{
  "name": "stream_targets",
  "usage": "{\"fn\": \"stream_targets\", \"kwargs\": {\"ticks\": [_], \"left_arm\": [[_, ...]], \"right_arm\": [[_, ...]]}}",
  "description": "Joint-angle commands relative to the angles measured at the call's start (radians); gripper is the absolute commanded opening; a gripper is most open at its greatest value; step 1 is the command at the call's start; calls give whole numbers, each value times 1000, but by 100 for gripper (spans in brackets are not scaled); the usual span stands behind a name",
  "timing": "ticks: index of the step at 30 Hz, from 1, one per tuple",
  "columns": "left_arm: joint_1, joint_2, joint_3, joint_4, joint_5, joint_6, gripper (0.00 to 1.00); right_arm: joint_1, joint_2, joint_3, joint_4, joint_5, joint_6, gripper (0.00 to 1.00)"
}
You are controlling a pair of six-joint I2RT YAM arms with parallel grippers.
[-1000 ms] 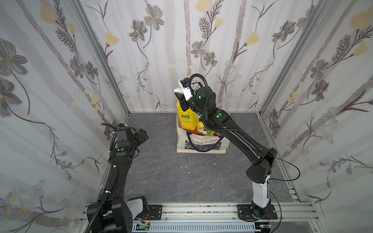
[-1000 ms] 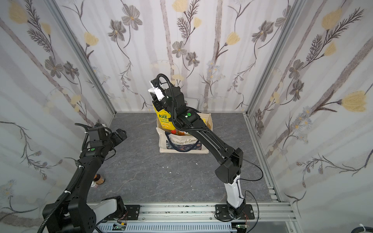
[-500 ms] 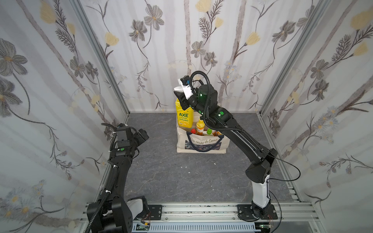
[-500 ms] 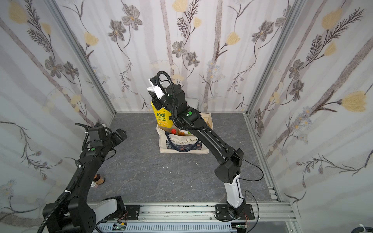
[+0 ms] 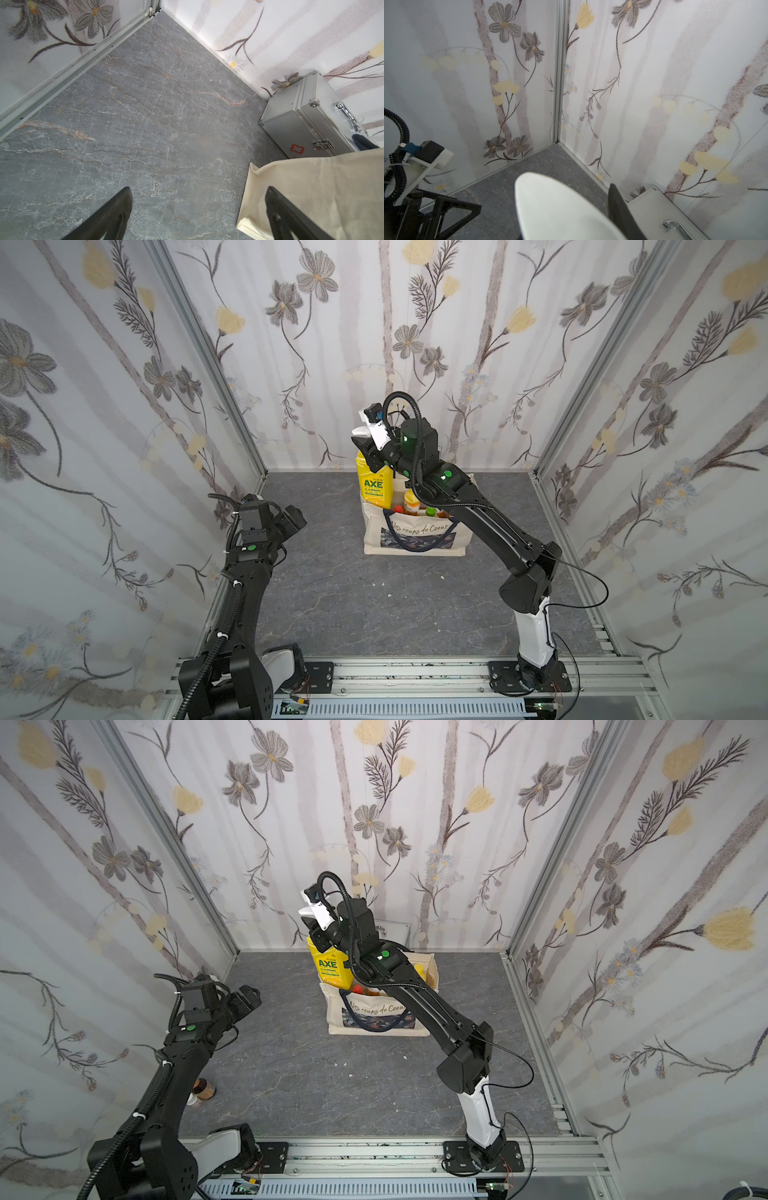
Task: Pack dish soap into the shopping bag
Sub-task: Place the bottle of dish soap in the shopping bag.
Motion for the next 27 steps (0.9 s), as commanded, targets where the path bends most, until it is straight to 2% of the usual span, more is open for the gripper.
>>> {"fn": "stream_targets", "kwargs": {"ticks": [1,13,27], "left_arm": [[0,-2,-2,34,-7,-6,100],[0,5,-6,47,5,-11,100],[0,5,-9,53,8,-11,100]], "right_arm": [[1,-5,22,217,-33,-6,0],[0,21,8,113,-20,4,0],[-4,-83,-284,245,-60,60,0]]}}
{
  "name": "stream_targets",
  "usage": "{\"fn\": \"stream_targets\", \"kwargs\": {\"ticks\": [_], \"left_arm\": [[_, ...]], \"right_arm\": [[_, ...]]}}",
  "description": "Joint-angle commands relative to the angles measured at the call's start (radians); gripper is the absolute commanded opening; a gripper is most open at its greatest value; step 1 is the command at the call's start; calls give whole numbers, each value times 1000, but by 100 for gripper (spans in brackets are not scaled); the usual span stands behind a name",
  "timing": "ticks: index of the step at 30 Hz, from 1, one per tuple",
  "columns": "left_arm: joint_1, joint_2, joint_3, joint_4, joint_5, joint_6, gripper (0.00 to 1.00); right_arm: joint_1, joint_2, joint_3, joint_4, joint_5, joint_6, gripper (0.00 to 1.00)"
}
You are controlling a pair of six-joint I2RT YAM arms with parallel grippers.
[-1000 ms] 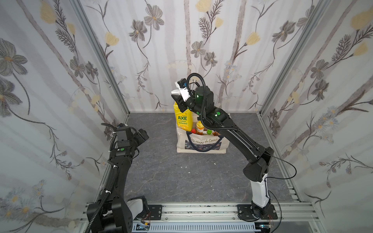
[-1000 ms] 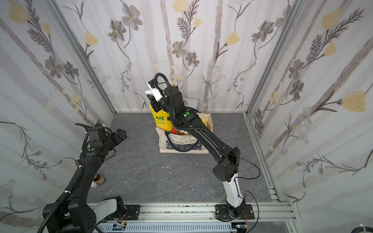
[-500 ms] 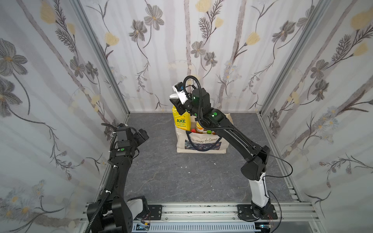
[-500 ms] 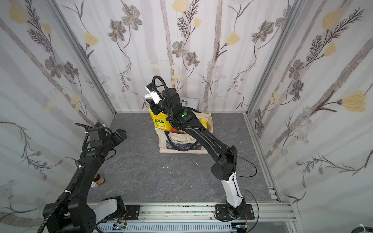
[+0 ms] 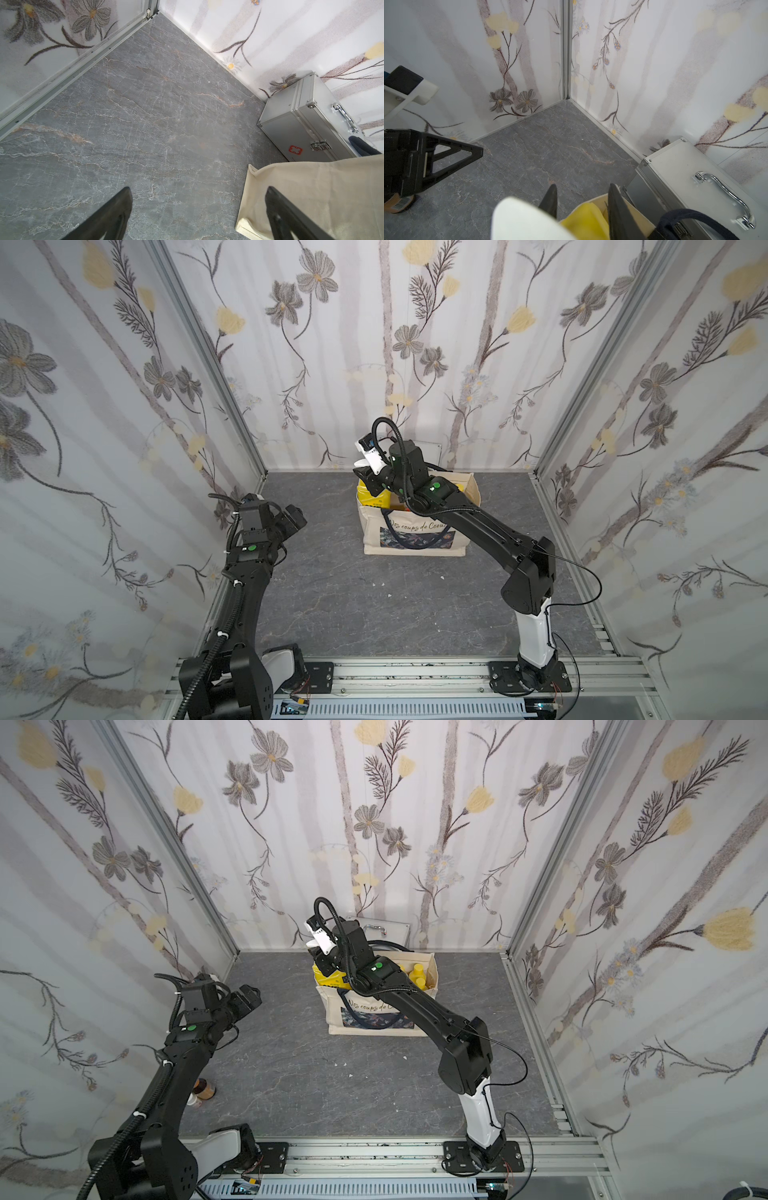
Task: Pack dish soap into the shopping bag
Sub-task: Place the bottle of dish soap in the shopping bag.
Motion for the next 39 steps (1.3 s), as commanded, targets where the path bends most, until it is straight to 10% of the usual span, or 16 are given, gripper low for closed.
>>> {"fn": "stream_targets", "kwargs": {"ticks": [1,39], "left_arm": [[0,1,-4,31,3,-12,100],[1,-4,-7,25,6,-12,100]], "right_arm": [[-3,-76,-42,256,-32,22,0],[-65,-139,-289,287,-138,148,0]]}}
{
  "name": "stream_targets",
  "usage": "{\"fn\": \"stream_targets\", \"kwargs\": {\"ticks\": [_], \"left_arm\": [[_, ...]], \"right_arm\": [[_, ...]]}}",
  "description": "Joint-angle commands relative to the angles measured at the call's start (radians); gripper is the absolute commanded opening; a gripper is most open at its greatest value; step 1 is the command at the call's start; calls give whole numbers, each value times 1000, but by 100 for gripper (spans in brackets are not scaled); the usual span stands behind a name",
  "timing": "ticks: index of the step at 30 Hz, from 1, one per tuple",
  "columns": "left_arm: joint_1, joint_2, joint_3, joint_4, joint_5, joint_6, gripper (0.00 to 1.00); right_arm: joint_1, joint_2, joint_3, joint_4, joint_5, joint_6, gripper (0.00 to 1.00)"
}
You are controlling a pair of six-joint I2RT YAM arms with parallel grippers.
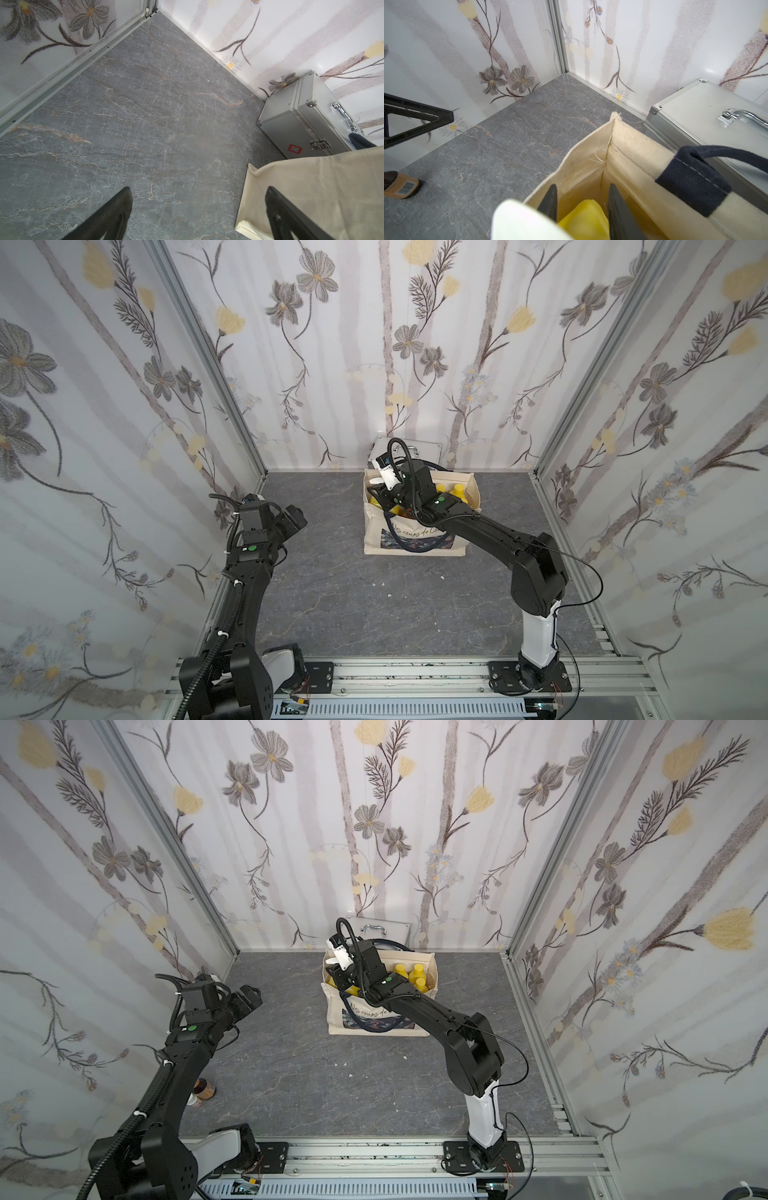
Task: Pack dish soap into the shopping bag
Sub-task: Place the bottle of dish soap in the shopping bag.
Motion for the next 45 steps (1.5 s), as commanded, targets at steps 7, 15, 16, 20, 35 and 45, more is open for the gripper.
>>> {"fn": "stream_targets", "kwargs": {"ticks": [7,15,16,20,35,45], "left_arm": [[0,-4,-2,20,1,-12,100],[0,-2,-1,23,3,-12,100],[0,-2,-1,23,3,-14,100],[-1,-2,-3,23,3,-13,100],[-1,4,-7,33,9,-15,100],[0,7,-4,31,9,-14,100]], "right_arm": [[6,-30,79,46,-72,2,0],[20,-9,94,8,-62,-27,0],[20,-7,90,14,-60,-27,0],[20,-5,62,65,-71,-26,0],[23,13,-28,212,-107,-27,2],[25,41,17,174,-101,-40,18]]}}
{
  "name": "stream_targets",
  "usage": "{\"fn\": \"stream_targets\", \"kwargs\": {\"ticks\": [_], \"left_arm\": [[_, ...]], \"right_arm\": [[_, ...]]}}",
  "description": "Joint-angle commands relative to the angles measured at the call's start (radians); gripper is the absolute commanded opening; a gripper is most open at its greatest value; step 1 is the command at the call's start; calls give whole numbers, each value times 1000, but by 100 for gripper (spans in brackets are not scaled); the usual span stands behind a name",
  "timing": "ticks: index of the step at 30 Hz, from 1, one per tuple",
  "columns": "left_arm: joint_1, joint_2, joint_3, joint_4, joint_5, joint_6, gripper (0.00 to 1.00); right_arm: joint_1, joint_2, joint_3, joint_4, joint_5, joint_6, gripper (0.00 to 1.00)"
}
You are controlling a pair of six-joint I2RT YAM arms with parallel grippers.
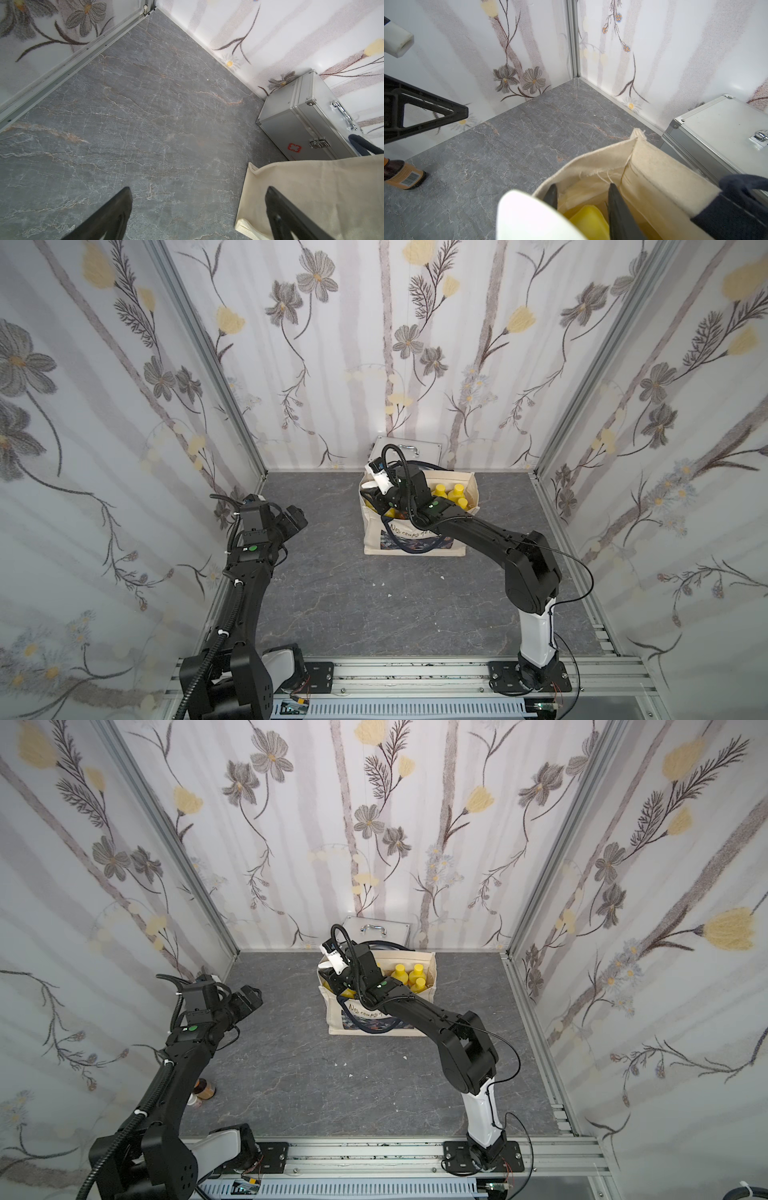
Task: Pack dish soap into the shopping bag
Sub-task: Place the bottle of dish soap in the shopping bag.
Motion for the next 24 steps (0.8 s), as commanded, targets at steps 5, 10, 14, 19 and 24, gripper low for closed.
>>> {"fn": "stream_targets", "kwargs": {"ticks": [5,10,14,19,24], "left_arm": [[0,2,2,25,0,-14,100],[0,2,1,24,1,-15,100],[0,1,2,24,1,-15,100],[-1,-2,2,22,-2,-14,100],[-1,-1,3,20,0,-13,100]], "right_arm": [[7,-21,59,18,-39,-6,35],[7,-43,59,-12,-24,-13,53],[6,-62,60,-20,-22,-12,64],[7,-65,64,-28,-10,-18,64],[8,-81,69,-45,3,-21,65]]}}
